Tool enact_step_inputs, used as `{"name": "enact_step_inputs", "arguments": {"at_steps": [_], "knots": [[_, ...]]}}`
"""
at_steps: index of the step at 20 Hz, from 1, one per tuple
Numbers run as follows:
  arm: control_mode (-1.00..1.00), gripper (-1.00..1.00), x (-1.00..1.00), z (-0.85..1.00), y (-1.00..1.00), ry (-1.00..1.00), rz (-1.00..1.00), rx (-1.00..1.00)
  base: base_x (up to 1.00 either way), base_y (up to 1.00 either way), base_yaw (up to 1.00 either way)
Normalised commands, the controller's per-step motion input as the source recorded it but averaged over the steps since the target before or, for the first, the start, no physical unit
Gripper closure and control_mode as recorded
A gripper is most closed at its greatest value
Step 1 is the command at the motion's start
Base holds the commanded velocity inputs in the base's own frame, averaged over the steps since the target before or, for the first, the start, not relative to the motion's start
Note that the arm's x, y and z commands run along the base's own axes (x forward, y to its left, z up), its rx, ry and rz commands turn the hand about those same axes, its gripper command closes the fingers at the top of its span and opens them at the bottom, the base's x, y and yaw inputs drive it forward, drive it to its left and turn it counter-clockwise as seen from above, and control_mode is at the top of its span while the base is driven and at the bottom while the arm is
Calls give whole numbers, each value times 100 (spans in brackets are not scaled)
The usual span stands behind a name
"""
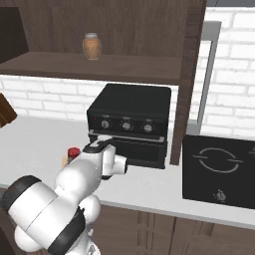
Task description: Pick the yogurt and place it on the digital scale for weighing, and close the cabinet.
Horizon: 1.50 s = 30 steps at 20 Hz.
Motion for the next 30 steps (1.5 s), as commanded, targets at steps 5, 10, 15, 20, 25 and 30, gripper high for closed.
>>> {"name": "enact_step_inputs", "arguments": {"at_steps": [5,10,15,20,25,30], "knots": [[-100,100,19,-8,16,0,0,0,0,0,0],[-100,100,28,-17,15,0,-1,0,0,0,0],[-100,100,36,-15,24,0,0,0,0,0,0],[-100,100,20,-7,10,1,-1,0,0,0,0],[-100,100,0,-1,8,6,0,0,0,0,0],[-100,-100,17,-5,19,1,-2,0,0,0,0]]}}
